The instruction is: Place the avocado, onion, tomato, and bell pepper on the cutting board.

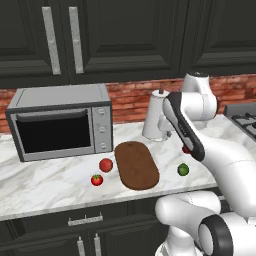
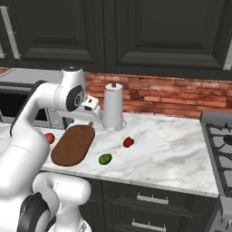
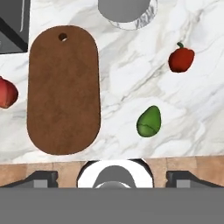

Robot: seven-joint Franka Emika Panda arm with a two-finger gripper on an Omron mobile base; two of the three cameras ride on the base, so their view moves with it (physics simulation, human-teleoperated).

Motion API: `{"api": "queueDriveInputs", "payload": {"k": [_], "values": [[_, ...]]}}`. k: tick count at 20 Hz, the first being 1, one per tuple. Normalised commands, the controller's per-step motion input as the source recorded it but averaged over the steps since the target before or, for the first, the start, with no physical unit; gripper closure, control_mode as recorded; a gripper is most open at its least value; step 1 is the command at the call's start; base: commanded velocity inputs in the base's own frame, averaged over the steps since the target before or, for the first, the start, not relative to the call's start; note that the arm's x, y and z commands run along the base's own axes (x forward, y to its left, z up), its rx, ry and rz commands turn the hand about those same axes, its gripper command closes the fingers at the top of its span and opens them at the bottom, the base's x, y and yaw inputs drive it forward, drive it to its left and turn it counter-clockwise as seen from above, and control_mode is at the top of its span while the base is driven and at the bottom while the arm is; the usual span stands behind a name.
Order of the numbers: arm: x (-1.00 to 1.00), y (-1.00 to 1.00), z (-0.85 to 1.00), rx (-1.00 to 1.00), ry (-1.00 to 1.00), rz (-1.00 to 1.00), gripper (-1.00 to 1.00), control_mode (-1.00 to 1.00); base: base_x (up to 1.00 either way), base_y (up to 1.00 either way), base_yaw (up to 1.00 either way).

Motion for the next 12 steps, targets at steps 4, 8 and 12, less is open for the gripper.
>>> {"api": "queueDriveInputs", "payload": {"k": [4,8,12], "values": [[-0.12,-0.15,-0.34,0.00,0.08,-0.12,-1.00,-1.00,0.00,0.00,0.00],[-0.08,-0.21,-0.37,0.00,0.06,-0.08,-1.00,-1.00,0.00,0.00,0.00],[0.00,-0.22,-0.39,0.00,0.05,-0.03,-1.00,-1.00,0.00,0.00,0.00]]}}
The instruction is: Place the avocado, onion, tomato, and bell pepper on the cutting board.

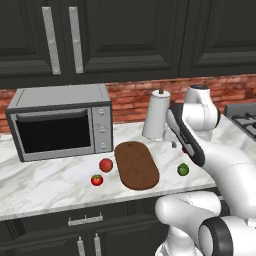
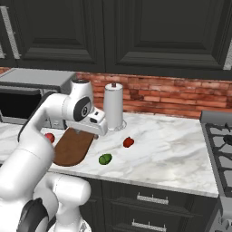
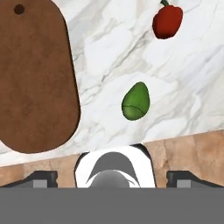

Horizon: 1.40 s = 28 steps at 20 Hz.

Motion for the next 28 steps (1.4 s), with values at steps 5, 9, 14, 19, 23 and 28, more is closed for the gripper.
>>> {"api": "queueDriveInputs", "payload": {"k": [5,9,14,19,23,28], "values": [[0.01,-0.22,-0.35,0.00,0.00,0.00,-1.00,-1.00,0.00,0.00,0.00],[0.20,-0.07,-0.25,0.00,0.01,0.00,-1.00,-1.00,0.00,0.00,0.00],[0.28,-0.06,-0.26,0.00,0.03,0.00,-1.00,-1.00,0.00,0.00,0.00],[0.24,-0.15,-0.27,0.00,0.02,0.00,-1.00,-1.00,0.00,0.00,0.00],[0.09,-0.20,-0.27,0.00,0.03,0.00,-1.00,-1.00,0.00,0.00,0.00],[0.05,-0.20,-0.33,0.00,0.03,0.00,-1.00,-1.00,0.00,0.00,0.00]]}}
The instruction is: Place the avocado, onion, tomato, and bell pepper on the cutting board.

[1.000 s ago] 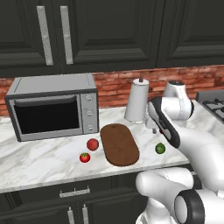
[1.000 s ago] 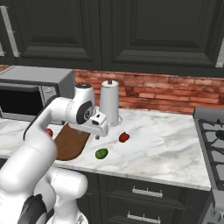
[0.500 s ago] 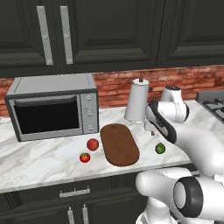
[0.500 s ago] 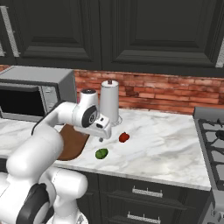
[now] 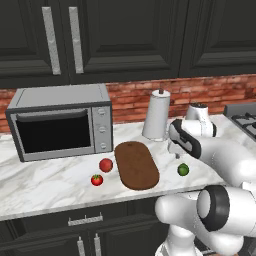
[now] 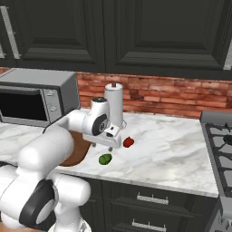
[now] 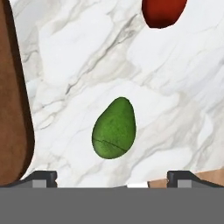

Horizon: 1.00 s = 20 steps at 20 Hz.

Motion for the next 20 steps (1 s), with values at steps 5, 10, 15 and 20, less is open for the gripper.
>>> {"api": "queueDriveInputs", "payload": {"k": [5,10,15,20], "values": [[0.01,-0.13,-0.31,0.00,0.03,0.00,-1.00,-1.00,0.00,0.00,0.00],[0.00,0.00,-0.28,0.00,0.10,0.00,-1.00,-1.00,0.00,0.00,0.00],[0.02,0.00,-0.25,0.00,0.08,0.00,-1.00,-1.00,0.00,0.00,0.00],[0.17,0.01,-0.15,0.00,0.01,0.00,-1.00,-1.00,0.00,0.00,0.00]]}}
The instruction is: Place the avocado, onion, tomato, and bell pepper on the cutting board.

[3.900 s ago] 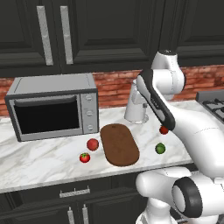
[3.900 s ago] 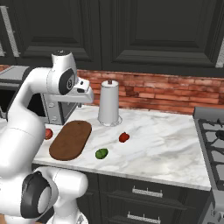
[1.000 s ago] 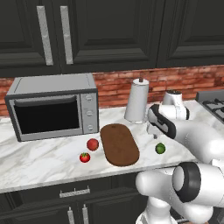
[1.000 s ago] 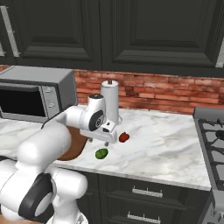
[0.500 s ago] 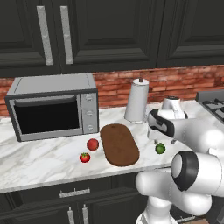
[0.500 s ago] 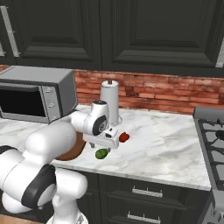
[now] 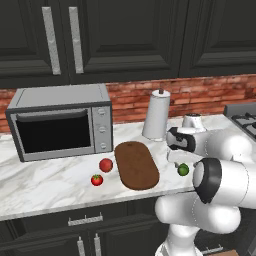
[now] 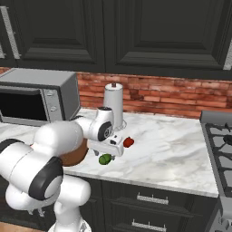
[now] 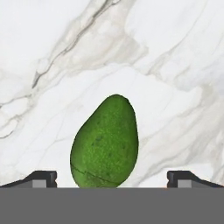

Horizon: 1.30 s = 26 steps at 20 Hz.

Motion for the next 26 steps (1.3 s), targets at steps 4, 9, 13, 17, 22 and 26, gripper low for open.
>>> {"api": "queueDriveInputs", "payload": {"k": [4,9,13,17,22,26], "values": [[0.10,0.00,-0.16,0.01,0.01,0.00,-1.00,-1.00,0.00,0.00,0.00],[0.02,0.00,-0.19,0.00,0.01,0.01,-1.00,-1.00,0.00,0.00,0.00],[0.03,0.01,-0.19,0.00,0.01,0.00,-1.00,-1.00,0.00,0.00,0.00],[0.00,0.03,-0.19,0.00,0.01,0.00,1.00,-1.00,0.00,0.00,0.00],[-0.02,0.01,-0.05,0.00,0.00,0.00,1.00,-1.00,0.00,0.00,0.00],[-0.14,0.01,0.09,0.00,-0.04,0.00,1.00,-1.00,0.00,0.00,0.00]]}}
